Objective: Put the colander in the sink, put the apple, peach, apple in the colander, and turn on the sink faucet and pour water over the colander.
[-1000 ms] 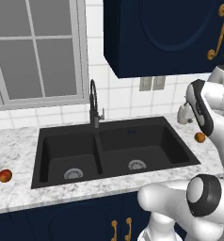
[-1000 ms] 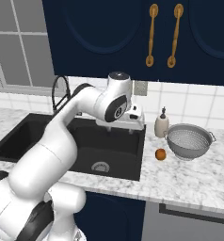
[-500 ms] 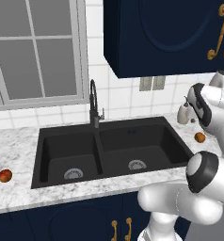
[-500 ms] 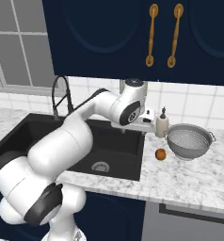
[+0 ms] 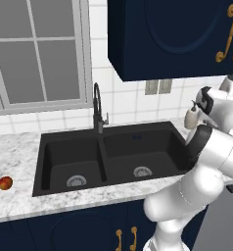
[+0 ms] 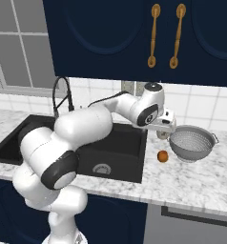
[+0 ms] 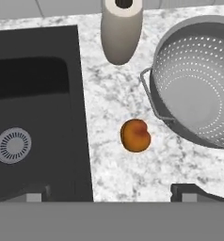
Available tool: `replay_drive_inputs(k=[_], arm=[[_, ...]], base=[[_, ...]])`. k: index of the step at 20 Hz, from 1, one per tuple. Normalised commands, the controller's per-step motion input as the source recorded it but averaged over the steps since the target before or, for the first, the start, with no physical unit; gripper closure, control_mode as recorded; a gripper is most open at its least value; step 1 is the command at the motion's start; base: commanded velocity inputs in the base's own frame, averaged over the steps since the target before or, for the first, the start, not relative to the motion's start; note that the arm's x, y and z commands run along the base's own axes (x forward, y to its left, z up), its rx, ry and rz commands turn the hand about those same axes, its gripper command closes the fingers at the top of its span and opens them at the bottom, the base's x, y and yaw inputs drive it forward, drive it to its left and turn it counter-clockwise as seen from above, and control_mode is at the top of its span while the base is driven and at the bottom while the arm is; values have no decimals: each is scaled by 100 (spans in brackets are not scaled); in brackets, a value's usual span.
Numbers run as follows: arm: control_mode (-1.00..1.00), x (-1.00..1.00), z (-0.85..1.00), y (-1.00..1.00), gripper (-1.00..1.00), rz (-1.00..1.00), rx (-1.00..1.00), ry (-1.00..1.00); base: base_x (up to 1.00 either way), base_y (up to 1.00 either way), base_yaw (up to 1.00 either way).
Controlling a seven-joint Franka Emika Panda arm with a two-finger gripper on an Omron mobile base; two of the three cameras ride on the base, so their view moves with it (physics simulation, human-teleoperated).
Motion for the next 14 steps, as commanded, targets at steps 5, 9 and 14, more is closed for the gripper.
replay_drive_inputs(k=[5, 9, 14], arm=[[-100, 34, -25, -75, -100, -13, -2, 0], [-100, 27, -39, -46, -100, -9, -8, 0], [-100, 14, -42, -10, -100, -1, -9, 0]], base=[[0, 0, 0], [0, 0, 0], [0, 0, 0]])
